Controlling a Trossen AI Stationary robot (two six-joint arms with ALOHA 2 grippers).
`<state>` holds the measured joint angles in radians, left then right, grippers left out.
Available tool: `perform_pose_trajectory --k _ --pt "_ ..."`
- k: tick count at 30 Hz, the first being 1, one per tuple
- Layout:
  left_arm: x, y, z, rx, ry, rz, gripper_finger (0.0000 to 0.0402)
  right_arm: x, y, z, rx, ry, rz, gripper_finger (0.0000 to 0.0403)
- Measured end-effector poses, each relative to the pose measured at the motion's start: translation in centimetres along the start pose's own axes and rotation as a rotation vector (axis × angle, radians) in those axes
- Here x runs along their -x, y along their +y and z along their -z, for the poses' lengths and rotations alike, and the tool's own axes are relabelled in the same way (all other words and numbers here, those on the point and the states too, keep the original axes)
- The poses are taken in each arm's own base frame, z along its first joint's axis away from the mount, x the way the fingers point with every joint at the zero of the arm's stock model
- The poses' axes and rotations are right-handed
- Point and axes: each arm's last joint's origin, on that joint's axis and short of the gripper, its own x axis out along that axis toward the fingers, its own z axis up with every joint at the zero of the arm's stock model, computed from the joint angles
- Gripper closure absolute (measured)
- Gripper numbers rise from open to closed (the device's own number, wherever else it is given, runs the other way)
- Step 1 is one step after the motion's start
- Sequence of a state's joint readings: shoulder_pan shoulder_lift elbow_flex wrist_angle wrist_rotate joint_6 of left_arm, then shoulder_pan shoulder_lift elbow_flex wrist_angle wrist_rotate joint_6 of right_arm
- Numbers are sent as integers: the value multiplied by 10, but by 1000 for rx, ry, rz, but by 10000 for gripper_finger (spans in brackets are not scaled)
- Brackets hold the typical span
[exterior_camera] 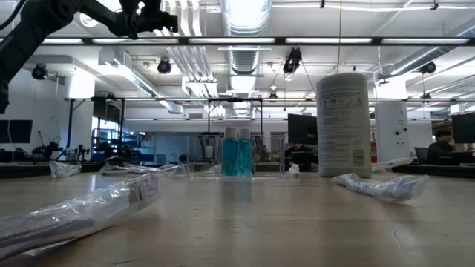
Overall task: Pick & Place toothbrushing station
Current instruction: Put the mouthwash into the transparent organizer
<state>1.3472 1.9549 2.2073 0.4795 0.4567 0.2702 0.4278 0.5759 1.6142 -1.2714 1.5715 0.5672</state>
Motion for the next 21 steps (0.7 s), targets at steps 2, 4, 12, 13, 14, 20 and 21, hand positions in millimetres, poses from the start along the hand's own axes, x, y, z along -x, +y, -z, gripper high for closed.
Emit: perform_pose_trajectory --k 2,4,12,13,14,20,21 --pt "0 1 -2 5 -6 -2 397 0 -1 0 2 0 0 394" --pt "-1 2 -7 16 -17 -5 396 0 -1 0 3 2 -6 394" --pt "-2 7 -23 68 -56 -13 398 -1 0 1 8 29 -55 394" --pt "-2 7 -23 68 -57 -13 397 -1 0 1 8 34 -62 394" --pt "-2 7 -23 71 -57 -13 396 -1 0 1 7 37 -67 394" --pt "-2 8 -24 153 -61 -25 397 -1 -1 1 19 39 -71 394" --pt "-2 8 -25 187 -72 -34 398 -1 -1 1 37 38 -71 394"
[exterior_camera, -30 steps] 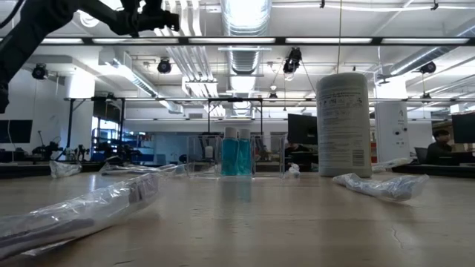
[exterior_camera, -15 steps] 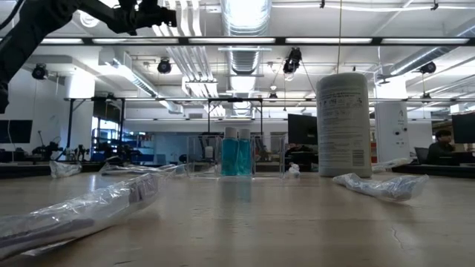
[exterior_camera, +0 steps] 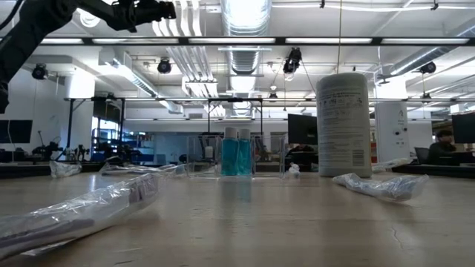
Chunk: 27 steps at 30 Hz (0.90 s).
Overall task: Pick & Place toothbrushing station
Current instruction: Put the mouthwash into the transparent organizer
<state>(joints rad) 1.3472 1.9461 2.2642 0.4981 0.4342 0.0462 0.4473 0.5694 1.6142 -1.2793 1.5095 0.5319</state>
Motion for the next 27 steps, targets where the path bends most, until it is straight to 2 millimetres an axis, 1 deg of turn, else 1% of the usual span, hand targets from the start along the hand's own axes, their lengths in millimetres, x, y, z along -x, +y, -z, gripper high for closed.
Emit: perform_pose_trajectory --k 6,8,14,17,20,27 --pt "0 2 0 140 -6 -76 395 0 0 0 107 0 0 394" --pt "0 2 1 179 2 -75 392 0 -2 -2 134 -3 4 394" --pt "0 0 4 287 4 -69 393 1 -13 -14 123 -7 6 394" --pt "0 -1 4 298 5 -55 398 2 -21 -21 93 -10 5 394" --pt "0 -1 4 305 8 -57 397 2 -28 -27 101 -9 0 394" --pt "-1 -5 10 333 24 -67 388 3 -33 -32 168 3 -52 394"
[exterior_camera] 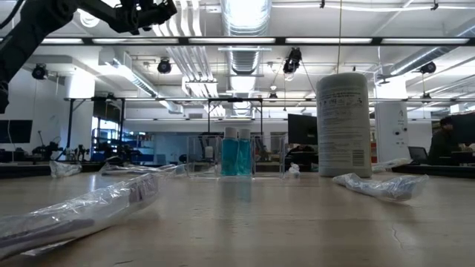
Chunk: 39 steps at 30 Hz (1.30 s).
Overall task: Pick & Place toothbrushing station
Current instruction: Put the mouthwash into the transparent organizer
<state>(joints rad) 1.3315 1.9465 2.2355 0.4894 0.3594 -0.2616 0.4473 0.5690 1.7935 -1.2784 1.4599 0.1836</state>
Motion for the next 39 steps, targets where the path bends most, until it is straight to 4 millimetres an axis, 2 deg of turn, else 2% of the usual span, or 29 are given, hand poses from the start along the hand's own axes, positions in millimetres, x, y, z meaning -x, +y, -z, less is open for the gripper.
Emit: perform_pose_trajectory --k 9,15,19,24,26,28,30,32,35,39 --pt "0 -3 10 24 22 0 395 1 -5 1 -68 7 -45 394" --pt "0 -6 10 116 58 103 397 0 -4 1 -124 25 -126 394" --pt "0 -12 5 153 70 120 397 -1 -1 1 -127 36 -165 394" --pt "-1 -30 -6 182 153 158 399 -1 2 2 -140 51 -220 394" --pt "-2 -43 -3 221 237 169 399 -1 3 2 -153 60 -249 394" --pt "-4 -64 5 259 338 196 399 -1 4 3 -150 76 -306 394" --pt "-5 -94 14 271 431 255 400 0 5 5 -131 97 -362 394" --pt "-8 -133 20 276 484 331 400 0 7 8 -109 125 -402 394" --pt "-8 -181 21 304 524 355 400 1 7 13 -96 168 -447 394" --pt "-4 -215 19 359 596 362 400 3 11 18 -40 226 -553 394"
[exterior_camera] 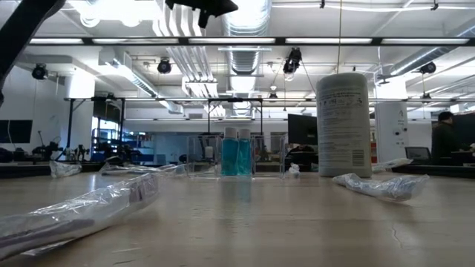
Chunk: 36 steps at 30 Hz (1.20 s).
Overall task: Pick & Place toothbrushing station
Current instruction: Put the mouthwash into the transparent organizer
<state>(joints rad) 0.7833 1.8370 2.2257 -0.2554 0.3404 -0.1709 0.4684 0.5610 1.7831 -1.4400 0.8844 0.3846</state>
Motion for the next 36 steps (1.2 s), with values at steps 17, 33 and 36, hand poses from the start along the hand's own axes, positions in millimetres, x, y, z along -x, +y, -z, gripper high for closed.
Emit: perform_pose_trajectory --k 17,33,36 --pt "1 -25 37 85 364 61 398 -80 112 -2 300 259 -76 394" --pt "-12 -64 75 76 581 305 399 -130 153 29 -66 424 261 394" --pt "-18 -66 95 101 683 313 395 -143 158 40 -92 446 307 394"
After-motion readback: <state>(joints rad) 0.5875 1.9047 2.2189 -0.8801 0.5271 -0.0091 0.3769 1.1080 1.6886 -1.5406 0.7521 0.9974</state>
